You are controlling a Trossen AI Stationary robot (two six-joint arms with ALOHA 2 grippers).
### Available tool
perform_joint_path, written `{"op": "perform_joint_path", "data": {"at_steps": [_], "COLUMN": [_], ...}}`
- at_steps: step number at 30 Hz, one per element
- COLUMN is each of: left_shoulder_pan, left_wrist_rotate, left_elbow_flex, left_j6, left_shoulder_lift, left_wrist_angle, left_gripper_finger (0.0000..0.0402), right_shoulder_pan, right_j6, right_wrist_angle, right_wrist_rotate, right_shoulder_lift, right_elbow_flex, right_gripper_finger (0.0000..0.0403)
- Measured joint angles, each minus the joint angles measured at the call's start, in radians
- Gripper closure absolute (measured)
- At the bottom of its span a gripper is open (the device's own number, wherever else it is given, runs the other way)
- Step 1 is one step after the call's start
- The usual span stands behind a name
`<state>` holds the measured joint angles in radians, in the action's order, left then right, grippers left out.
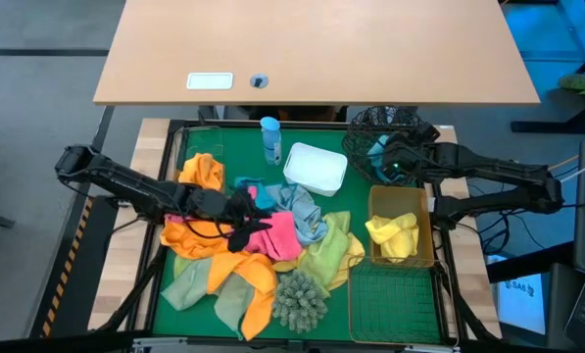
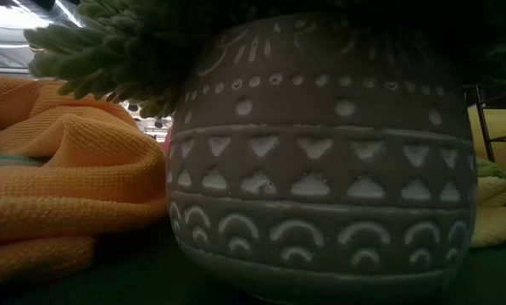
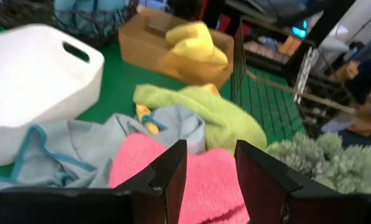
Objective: Sort microfiber towel by color & place in baskets
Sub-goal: Put the blue microfiber towel into the circular wire basket, then put the pink microfiber towel into the white bin
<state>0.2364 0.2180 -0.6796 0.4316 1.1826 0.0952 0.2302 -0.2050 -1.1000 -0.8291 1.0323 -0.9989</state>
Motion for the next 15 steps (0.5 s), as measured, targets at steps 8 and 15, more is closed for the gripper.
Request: {"op": "perform_joint_path", "data": {"at_steps": [8,15], "left_shoulder_pan": [0.021,0.021], "left_wrist_rotate": [0.000,0.005], "left_elbow_flex": [0.000,0.000], "left_j6": [0.000,-0.047], "left_shoulder_lift": [0.146,0.247], "left_wrist_angle": [0.024,0.027], "left_gripper_finger": [0.0271,0.0271], "right_shoulder_pan": [-0.001,-0.001], "right_j6": [0.001,0.001], "right_wrist_angle": [0.000,0.000], "right_wrist_rotate": [0.001,0.020], "right_shoulder_lift": [0.000,0.000], "right_elbow_flex": [0.000,0.000], "right_gripper_finger": [0.0137,0.0137]}}
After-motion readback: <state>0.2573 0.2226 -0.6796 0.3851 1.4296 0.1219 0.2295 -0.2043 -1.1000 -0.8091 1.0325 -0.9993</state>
